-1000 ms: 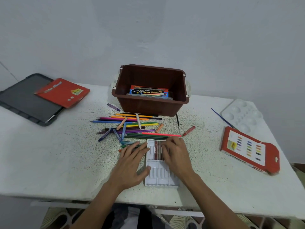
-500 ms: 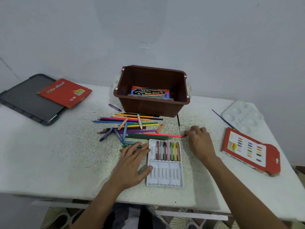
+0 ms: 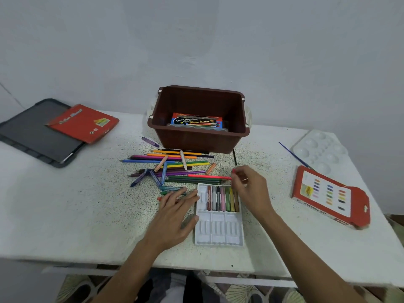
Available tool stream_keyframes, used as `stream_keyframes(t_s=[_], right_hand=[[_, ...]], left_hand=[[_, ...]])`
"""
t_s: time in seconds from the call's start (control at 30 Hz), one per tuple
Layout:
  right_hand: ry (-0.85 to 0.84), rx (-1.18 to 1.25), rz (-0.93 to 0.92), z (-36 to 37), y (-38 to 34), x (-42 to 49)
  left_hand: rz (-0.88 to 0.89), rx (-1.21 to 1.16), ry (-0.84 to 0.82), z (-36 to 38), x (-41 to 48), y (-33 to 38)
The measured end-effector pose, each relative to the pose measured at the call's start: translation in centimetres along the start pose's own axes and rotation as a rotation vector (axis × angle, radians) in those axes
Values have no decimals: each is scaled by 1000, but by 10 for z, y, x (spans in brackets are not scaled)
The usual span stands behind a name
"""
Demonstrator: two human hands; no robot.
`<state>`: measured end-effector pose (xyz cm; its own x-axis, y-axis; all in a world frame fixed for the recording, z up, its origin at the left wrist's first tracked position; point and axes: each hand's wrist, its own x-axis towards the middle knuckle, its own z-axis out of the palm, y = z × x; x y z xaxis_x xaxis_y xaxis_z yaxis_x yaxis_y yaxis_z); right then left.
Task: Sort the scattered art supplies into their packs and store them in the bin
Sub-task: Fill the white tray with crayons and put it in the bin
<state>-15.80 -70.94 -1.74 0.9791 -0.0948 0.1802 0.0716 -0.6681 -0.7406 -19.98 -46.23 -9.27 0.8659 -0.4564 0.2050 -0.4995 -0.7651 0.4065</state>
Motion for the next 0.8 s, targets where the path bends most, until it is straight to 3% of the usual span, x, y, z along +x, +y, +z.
stream_keyframes(t_s=[0.17,0.37,0.57,0.8], right_hand=[[-105,219,64,19,-27,-22],[-198,259,2,34,-30,-35],[-281,14,-134,45,-20,-45],[-273,-45,-184,49,-22,-50]], left_hand=[[-5,4,-8,-1,0,1],[-15,1,-9,-1,0,2],[-11,7,-6,0,-1,1],[-8,3,4,0,-1,2]])
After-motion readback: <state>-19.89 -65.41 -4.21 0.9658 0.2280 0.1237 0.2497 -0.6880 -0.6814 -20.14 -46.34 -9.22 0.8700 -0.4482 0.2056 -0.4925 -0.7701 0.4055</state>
